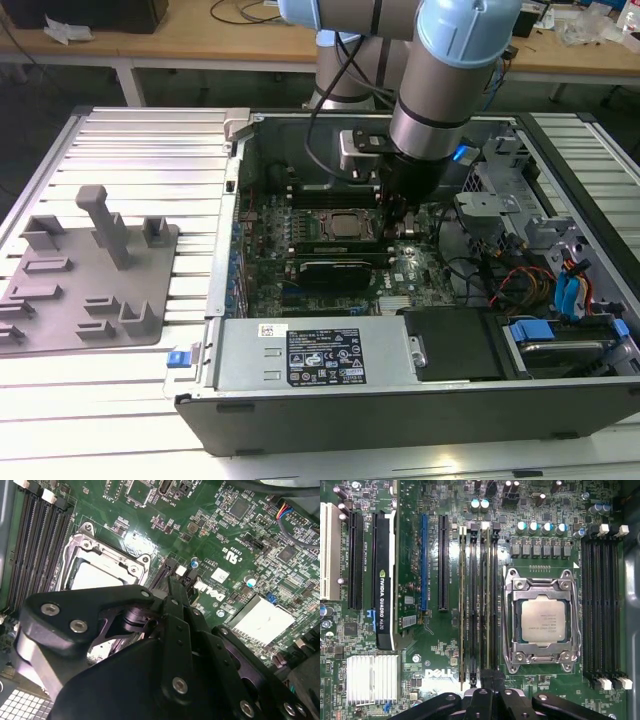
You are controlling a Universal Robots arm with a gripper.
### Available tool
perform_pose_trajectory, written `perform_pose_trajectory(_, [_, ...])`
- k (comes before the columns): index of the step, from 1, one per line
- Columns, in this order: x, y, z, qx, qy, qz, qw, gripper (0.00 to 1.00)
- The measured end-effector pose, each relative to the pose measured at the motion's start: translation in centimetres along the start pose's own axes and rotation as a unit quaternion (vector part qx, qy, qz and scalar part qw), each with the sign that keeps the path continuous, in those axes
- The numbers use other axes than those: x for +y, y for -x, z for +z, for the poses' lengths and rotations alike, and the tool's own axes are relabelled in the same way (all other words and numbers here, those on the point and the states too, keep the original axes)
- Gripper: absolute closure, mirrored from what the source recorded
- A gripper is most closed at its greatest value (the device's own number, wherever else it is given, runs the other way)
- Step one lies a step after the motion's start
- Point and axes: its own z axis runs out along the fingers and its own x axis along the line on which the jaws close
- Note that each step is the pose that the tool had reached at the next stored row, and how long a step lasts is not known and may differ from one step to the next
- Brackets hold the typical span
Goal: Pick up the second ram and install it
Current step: 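Press down the second ram until it locks into place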
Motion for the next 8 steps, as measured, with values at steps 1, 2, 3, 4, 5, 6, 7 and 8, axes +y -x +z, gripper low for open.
perform_pose_trajectory(1, [0.0,0.0,0.01,0.0,0.0,0.0,1.0,0.92])
perform_pose_trajectory(2, [0.0,0.01,0.03,-0.0002,0.0,0.0,1.0,0.92])
perform_pose_trajectory(3, [0.0,0.0,0.09,-0.0001,0.0,0.0,1.0,0.92])
perform_pose_trajectory(4, [-0.01,-0.01,0.14,0.0,0.0,0.0,1.0,0.92])
perform_pose_trajectory(5, [0.0,-0.01,0.14,0.0001,0.0,0.0,1.0,0.92])
perform_pose_trajectory(6, [0.0,-0.01,0.15,-0.0001,0.0,0.0,1.0,0.92])
perform_pose_trajectory(7, [-0.01,0.0,0.16,-0.0002,0.0,0.0,1.0,0.92])
perform_pose_trajectory(8, [0.0,0.01,0.1,-0.0005,-0.0001,0.0,1.0,0.92])
